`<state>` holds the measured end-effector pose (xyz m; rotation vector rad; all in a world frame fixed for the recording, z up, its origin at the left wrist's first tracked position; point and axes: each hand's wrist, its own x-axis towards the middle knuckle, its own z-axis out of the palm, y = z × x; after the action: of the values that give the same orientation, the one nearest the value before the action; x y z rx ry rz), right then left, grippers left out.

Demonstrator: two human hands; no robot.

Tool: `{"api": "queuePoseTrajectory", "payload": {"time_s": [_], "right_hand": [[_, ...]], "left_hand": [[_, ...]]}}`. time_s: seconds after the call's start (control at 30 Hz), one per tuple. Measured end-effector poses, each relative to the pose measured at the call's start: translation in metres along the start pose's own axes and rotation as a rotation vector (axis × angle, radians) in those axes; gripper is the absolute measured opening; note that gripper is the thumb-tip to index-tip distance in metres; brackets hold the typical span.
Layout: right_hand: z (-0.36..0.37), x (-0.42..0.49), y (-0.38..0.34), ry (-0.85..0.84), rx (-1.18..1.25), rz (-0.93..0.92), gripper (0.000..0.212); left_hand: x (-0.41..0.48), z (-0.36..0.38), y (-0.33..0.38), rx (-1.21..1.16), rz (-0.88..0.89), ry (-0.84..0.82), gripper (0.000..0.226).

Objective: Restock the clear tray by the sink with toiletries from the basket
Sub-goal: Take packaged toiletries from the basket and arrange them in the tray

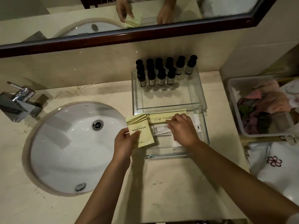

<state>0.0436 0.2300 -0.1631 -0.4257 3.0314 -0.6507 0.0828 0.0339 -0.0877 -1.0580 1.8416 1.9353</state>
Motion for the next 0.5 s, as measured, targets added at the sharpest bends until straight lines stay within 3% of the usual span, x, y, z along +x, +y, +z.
{"api": "queuePoseTrajectory", "payload": {"time_s": [0.23, 0.3, 0.4, 0.5], "right_hand": [[-0.008, -0.019, -0.013, 0.063, 0.056, 0.172, 0.026], [-0.024, -0.023, -0.025, 0.032, 0.402, 0.368, 0.023], [-0.044, -0.033, -0.04, -0.256, 1.122, 0.709, 0.007], [-0.045, -0.047, -0.042, -0.384, 1.059, 0.648, 0.016]], "left_hand": [[-0.005, 0.014, -0.005, 0.03, -0.033, -0.018, 0.01], [-0.009, 0.022, -0.009, 0.009, -0.07, -0.036, 0.014], [-0.017, 0.036, -0.02, -0.047, -0.162, -0.073, 0.02], [-0.028, 0.046, -0.031, -0.043, -0.175, -0.111, 0.028]]}}
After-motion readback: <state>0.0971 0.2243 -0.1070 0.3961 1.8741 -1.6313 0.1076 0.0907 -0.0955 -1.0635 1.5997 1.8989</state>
